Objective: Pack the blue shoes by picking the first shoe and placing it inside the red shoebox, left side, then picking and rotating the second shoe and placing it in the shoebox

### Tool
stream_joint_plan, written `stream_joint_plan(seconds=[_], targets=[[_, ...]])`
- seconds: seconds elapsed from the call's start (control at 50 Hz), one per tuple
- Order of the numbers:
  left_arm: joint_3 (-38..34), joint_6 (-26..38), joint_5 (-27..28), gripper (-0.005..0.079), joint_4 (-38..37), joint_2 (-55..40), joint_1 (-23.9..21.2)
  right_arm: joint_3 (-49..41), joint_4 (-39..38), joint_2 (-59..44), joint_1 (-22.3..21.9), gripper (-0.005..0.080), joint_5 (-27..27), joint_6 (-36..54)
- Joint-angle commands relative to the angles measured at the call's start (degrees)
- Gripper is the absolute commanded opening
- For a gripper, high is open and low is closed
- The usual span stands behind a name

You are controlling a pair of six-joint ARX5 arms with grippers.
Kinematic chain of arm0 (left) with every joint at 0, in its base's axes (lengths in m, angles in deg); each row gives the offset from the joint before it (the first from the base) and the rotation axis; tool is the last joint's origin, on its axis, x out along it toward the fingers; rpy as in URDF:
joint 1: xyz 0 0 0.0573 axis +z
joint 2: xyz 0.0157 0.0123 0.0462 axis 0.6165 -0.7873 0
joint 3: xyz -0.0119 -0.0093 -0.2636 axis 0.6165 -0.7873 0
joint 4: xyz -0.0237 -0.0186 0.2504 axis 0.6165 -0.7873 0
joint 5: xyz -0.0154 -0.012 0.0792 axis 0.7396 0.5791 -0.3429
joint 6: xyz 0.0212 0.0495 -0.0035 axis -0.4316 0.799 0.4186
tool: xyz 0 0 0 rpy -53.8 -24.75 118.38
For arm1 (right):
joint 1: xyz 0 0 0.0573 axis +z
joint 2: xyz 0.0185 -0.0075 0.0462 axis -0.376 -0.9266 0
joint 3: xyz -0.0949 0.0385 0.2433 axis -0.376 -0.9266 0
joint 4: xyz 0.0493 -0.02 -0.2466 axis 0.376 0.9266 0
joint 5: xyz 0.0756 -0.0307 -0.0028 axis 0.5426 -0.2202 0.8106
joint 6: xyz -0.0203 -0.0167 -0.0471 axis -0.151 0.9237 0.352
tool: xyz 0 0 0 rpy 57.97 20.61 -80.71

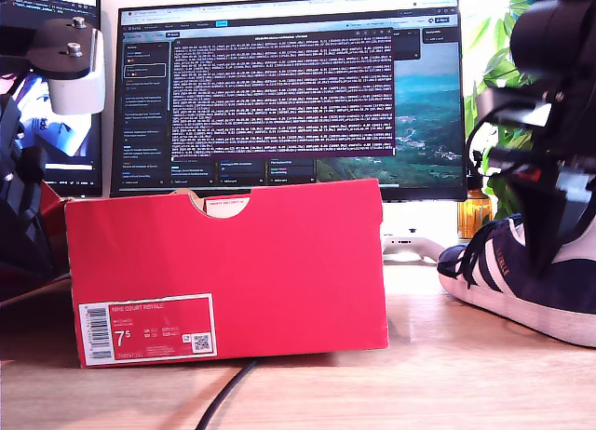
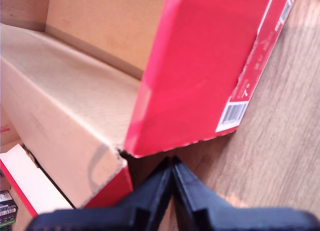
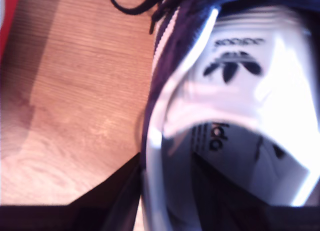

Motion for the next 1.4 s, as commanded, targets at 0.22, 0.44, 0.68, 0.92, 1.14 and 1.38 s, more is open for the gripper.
stream_joint_plan(seconds=[0.22,0.44,0.68,0.92,1.14,1.38], targets=[[0.48,-0.24,-0.26,-0.0018,0.90,-0.85,-0.24,-1.44,-2.64,-2.45,1.11,-0.0013,1.57,-2.19],[0.48,-0.22,-0.26,-0.0018,0.87,-0.85,-0.24,5.20,2.32,-2.40,3.80,-0.0013,4.48,-6.47],[0.48,-0.26,-0.26,-0.0018,0.85,-0.85,-0.24,16.87,6.19,-2.40,9.05,-0.0013,7.39,-12.57],[0.48,-0.26,-0.24,-0.0018,0.92,-0.85,-0.24,26.12,9.18,-2.40,12.83,-0.0013,10.43,-19.63],[0.48,-0.26,-0.26,-0.0017,0.96,-0.85,-0.24,29.70,2.89,-2.40,16.92,-0.0013,13.81,-28.17],[0.48,-0.24,-0.26,-0.0017,1.11,-0.85,-0.24,29.70,-7.15,-4.35,21.88,-0.0013,14.67,-36.76]])
